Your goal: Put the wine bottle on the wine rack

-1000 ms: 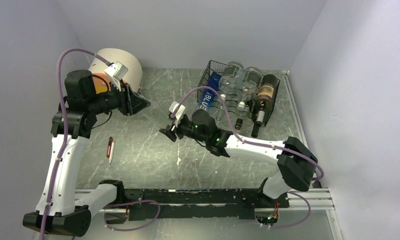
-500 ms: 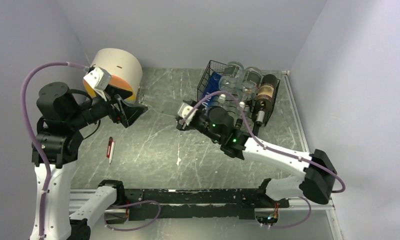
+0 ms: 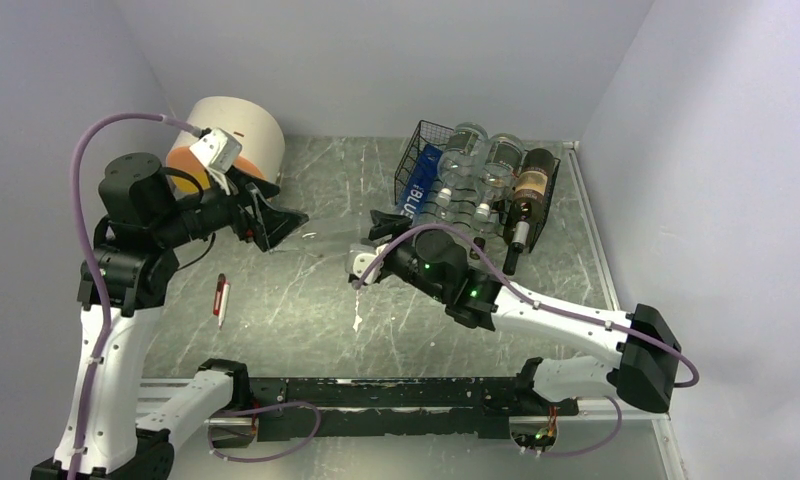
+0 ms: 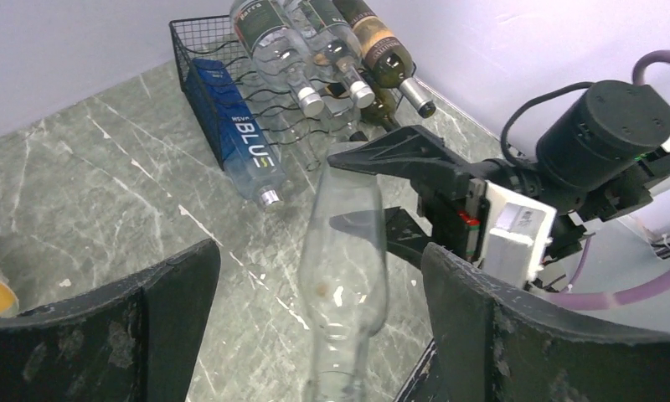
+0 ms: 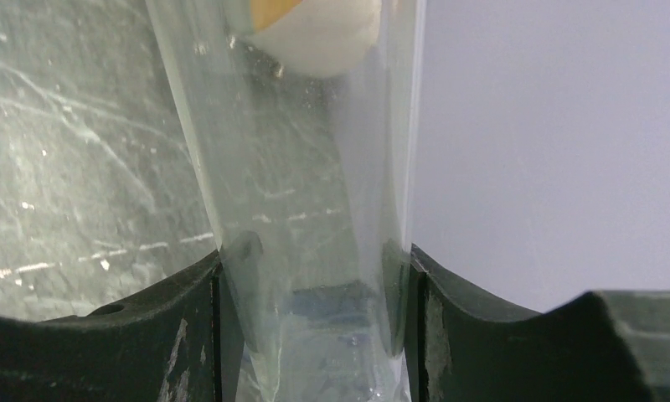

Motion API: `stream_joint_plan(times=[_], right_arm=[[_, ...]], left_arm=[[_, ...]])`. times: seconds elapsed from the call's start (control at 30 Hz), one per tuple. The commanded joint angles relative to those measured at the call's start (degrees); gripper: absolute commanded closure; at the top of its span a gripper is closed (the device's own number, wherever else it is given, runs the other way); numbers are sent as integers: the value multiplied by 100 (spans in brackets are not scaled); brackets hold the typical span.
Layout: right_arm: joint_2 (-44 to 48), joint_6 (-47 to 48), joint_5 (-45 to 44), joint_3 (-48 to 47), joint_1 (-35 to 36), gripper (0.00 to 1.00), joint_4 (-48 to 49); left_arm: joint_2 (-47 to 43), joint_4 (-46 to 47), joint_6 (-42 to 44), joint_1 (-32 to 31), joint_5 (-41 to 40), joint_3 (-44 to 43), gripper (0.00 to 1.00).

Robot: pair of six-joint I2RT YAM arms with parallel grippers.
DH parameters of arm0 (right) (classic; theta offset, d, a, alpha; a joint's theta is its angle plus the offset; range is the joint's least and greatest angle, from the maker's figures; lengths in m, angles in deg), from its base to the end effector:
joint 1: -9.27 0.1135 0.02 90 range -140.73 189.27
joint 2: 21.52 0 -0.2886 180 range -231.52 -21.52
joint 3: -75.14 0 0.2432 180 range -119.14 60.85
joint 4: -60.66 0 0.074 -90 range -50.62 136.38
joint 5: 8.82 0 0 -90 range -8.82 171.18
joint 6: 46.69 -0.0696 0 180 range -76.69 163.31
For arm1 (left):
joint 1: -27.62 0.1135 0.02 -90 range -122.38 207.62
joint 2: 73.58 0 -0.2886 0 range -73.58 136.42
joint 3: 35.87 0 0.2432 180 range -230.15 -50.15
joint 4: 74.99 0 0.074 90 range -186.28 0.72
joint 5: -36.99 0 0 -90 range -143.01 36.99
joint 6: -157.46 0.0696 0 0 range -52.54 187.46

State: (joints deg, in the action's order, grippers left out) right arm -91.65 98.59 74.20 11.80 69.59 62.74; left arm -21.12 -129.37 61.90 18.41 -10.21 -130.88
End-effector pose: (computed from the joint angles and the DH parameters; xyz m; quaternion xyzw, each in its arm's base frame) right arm 0.1589 0.2617 0.3444 -0.5993 0.4261 -0.0150 0.6775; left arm 0.1363 -0.0700 0.4812 0.2529 0.7150 -0.3563 0.5457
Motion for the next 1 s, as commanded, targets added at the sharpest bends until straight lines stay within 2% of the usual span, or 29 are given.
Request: stream_joint_plan(times=[0.0,0.1,0.17,0.4,0.5,0.7,0.97], right_arm=[[-16,437,-399,-126,21,100,99],[-22,556,-419,-100,62,100,92],[-19,689,-503,-76,121,100,93],[-7,940,-745,-160,310,100,-275],[46,911,-709,-195,383,100,-473],[230,955,-699,-116,479,100,-551],[516,983,-574,14,510,100,-373]], left_arm=[[-101,120,-53,-204,-196,46,6],[-39,147,27,-379,-132,306,0],[22,136,118,-605,-200,458,0],[495,-327,472,-1899,-1459,533,0],[663,-433,550,-2203,-1578,540,0],[843,-720,523,-2339,-1491,584,3],[834,-1080,364,-2339,-1418,756,20]])
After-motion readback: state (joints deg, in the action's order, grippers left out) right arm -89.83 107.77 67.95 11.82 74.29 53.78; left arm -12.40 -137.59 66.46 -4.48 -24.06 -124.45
